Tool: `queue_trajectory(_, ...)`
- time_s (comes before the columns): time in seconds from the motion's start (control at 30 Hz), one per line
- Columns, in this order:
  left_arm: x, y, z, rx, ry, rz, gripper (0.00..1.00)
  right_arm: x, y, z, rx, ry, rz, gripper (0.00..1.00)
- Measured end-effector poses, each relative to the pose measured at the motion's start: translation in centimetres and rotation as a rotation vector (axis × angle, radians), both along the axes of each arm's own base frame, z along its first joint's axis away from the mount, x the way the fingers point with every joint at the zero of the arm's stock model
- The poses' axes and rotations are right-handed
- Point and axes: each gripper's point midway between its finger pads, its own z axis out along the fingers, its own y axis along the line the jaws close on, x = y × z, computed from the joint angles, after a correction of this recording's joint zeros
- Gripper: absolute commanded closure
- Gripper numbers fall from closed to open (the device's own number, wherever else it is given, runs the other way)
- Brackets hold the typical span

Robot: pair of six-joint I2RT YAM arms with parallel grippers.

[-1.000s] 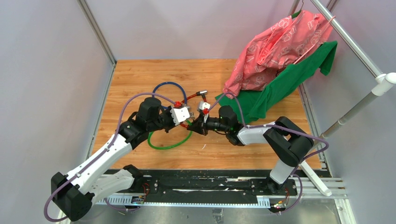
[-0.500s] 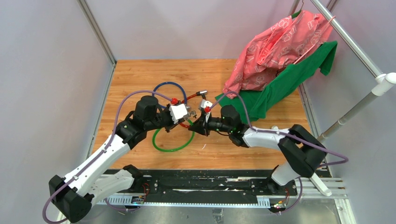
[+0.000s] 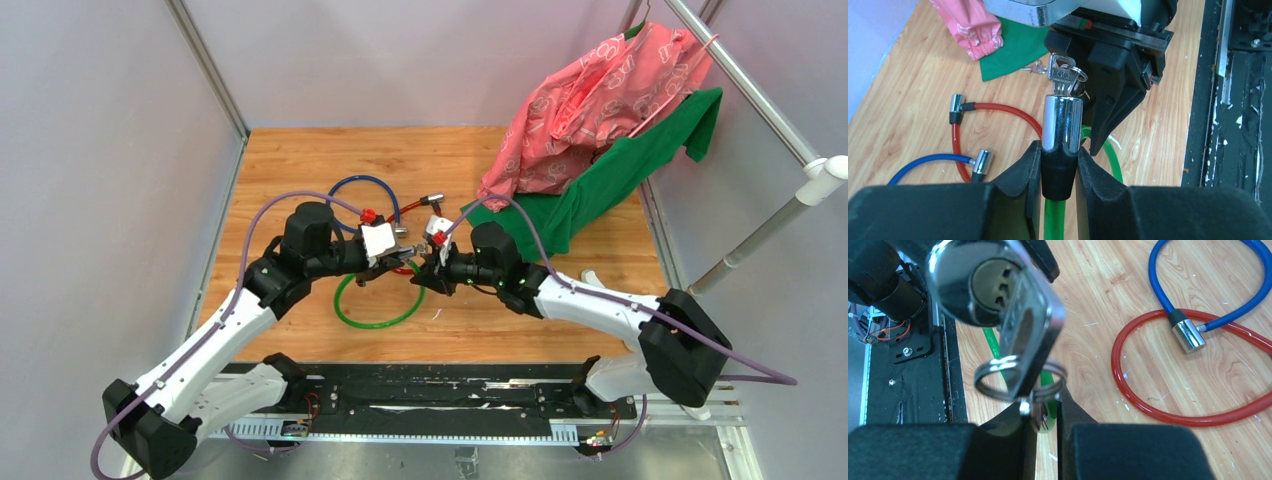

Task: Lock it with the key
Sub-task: Lock the lock.

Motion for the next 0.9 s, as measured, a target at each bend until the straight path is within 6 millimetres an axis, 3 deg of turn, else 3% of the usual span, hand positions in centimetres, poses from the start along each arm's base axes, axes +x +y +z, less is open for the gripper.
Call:
queue_trajectory(0.43,0.2,-0.6,1.6,-0.070,-0.032,-0.007,1.00,1.0,-2.9,3.3,-0.011,-0.033,-0.177,1.00)
queue_trajectory(0.73,0.2,-0.8,1.5,-0.087,-0.015,-0.002,1.00,0.7,-2.2,2.7,-0.024,-0.003,-0.169,1.00)
queue_trajectory(0.9,2.1,-0.1,1.2,-0.069,-0.061,0.113,1.00,0.8,-1.6,2.7,-0.026,0.025,-0.168,1.00)
